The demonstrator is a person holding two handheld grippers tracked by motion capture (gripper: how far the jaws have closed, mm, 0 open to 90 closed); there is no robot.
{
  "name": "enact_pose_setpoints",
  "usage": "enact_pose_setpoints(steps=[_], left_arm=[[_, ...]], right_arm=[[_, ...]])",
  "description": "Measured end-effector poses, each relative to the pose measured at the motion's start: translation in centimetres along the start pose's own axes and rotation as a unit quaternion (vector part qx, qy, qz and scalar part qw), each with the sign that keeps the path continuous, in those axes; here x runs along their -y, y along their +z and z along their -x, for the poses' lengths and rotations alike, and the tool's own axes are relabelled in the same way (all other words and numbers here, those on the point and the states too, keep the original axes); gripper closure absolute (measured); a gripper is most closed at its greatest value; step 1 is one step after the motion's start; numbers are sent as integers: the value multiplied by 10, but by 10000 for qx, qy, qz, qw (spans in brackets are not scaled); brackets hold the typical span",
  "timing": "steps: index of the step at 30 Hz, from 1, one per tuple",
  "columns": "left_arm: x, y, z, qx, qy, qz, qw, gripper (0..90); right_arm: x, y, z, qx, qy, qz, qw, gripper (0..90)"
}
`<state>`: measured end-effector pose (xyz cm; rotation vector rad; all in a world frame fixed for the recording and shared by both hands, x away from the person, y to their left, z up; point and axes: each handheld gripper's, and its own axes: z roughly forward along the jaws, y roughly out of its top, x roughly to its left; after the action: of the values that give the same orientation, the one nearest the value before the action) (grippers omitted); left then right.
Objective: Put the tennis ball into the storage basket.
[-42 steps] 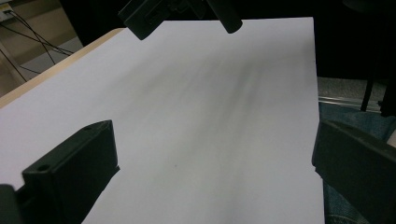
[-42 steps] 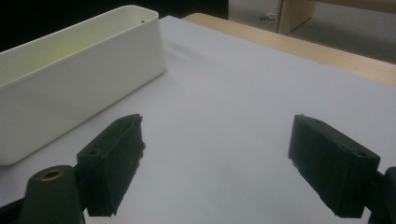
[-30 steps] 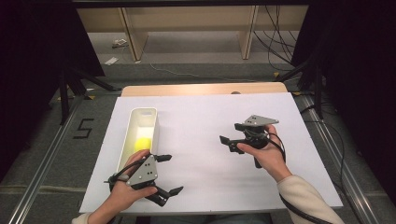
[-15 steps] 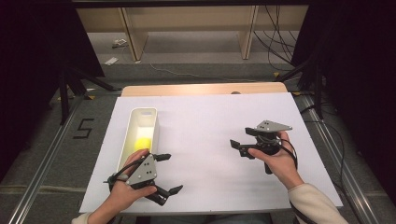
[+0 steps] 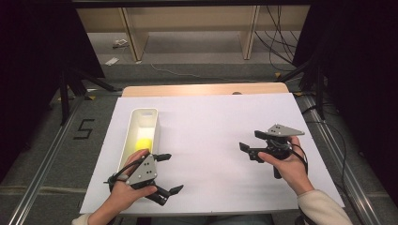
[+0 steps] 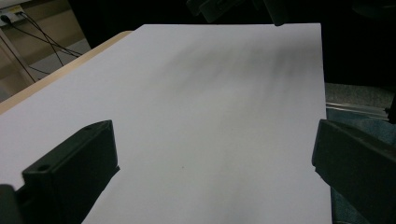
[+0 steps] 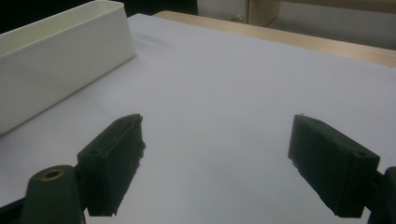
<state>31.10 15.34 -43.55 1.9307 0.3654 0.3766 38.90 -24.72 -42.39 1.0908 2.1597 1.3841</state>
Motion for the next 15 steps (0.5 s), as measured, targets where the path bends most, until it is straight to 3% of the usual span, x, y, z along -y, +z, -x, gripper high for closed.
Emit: enact_pose_setpoints(steps=[15], left_arm=[[1, 0, -2, -35, -36, 22, 10000, 0]], right_arm=[[10, -11, 8, 82, 91, -25, 9999, 185]])
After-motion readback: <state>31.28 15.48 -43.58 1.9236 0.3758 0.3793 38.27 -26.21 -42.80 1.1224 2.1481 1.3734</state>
